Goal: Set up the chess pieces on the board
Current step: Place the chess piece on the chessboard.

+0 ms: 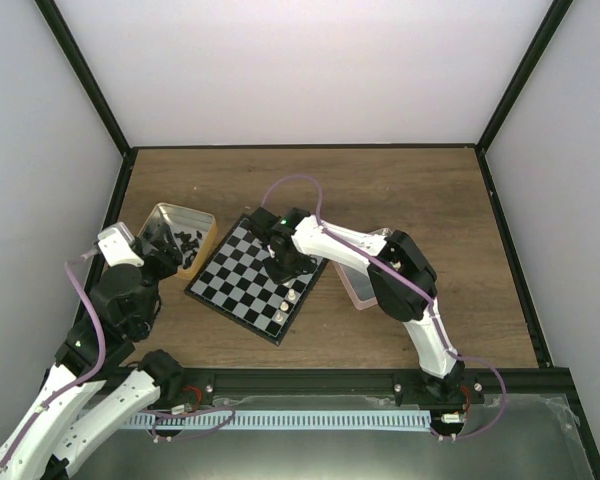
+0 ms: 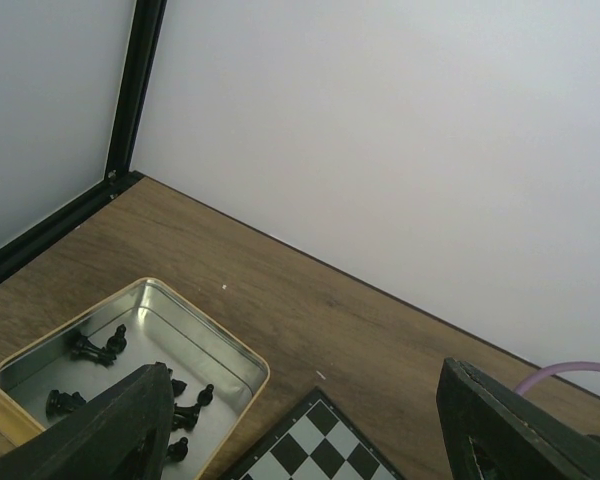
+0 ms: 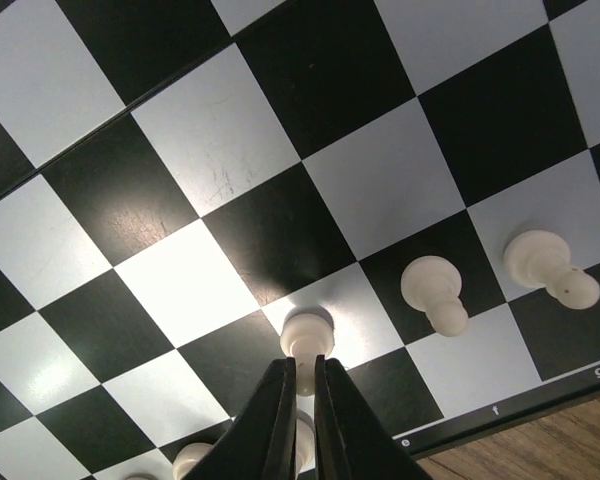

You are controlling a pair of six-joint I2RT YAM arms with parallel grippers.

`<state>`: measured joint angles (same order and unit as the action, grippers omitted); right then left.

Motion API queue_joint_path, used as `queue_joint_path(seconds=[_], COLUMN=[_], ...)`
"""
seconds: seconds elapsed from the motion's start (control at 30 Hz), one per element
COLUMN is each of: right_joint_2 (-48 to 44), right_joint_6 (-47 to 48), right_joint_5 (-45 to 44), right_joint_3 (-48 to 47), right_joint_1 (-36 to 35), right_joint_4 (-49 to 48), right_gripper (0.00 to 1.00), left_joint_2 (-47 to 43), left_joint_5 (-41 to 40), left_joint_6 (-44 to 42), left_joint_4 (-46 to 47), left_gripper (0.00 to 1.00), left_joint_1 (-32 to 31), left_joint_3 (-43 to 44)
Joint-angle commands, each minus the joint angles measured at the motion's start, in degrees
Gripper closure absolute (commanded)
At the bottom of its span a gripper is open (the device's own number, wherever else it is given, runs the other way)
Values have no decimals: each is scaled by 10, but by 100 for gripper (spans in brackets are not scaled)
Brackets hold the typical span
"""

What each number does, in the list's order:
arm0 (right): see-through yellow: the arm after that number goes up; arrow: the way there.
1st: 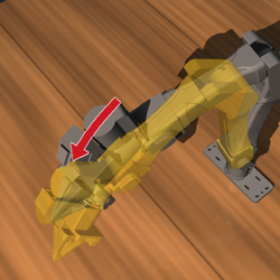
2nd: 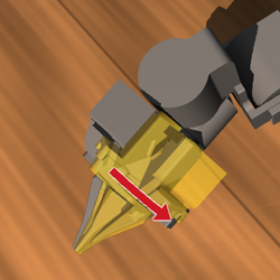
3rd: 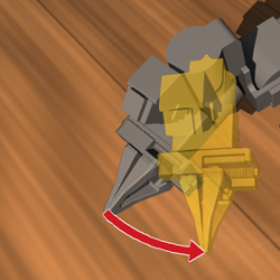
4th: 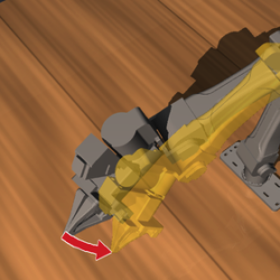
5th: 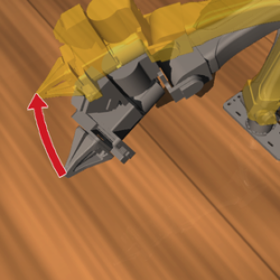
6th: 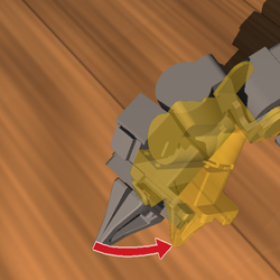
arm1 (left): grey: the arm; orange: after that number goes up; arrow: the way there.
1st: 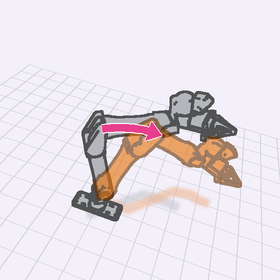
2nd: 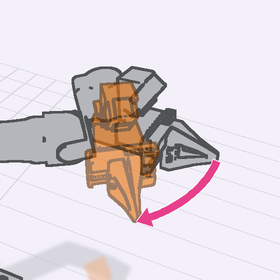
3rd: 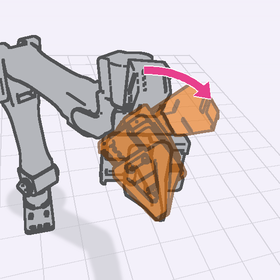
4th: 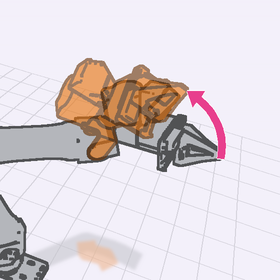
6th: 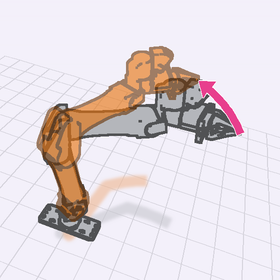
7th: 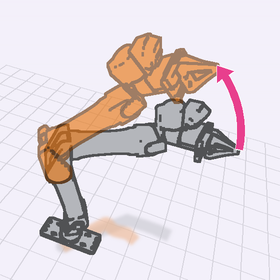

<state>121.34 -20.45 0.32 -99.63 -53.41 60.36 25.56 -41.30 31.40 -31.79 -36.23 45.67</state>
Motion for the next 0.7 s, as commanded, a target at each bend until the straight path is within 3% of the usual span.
queue_joint_path(seconds=[0.0, 0.23, 0.67], right_joint_2=[7, 3, -18], right_joint_6=[-9, -20, -26], right_joint_5=[-18, -50, -32], right_joint_3=[2, -7, -19], right_joint_1=[-6, -5, -6], right_joint_4=[-9, 7, 5], right_gripper=[94, 94, 92], left_joint_2=[-5, -5, -5], left_joint_5=[1, 2, 3], left_joint_6=[-6, -6, -7], left_joint_4=[11, 12, 12], left_gripper=[26, 26, 26], left_joint_1=[5, 5, 7], left_joint_3=[-3, -4, -5])
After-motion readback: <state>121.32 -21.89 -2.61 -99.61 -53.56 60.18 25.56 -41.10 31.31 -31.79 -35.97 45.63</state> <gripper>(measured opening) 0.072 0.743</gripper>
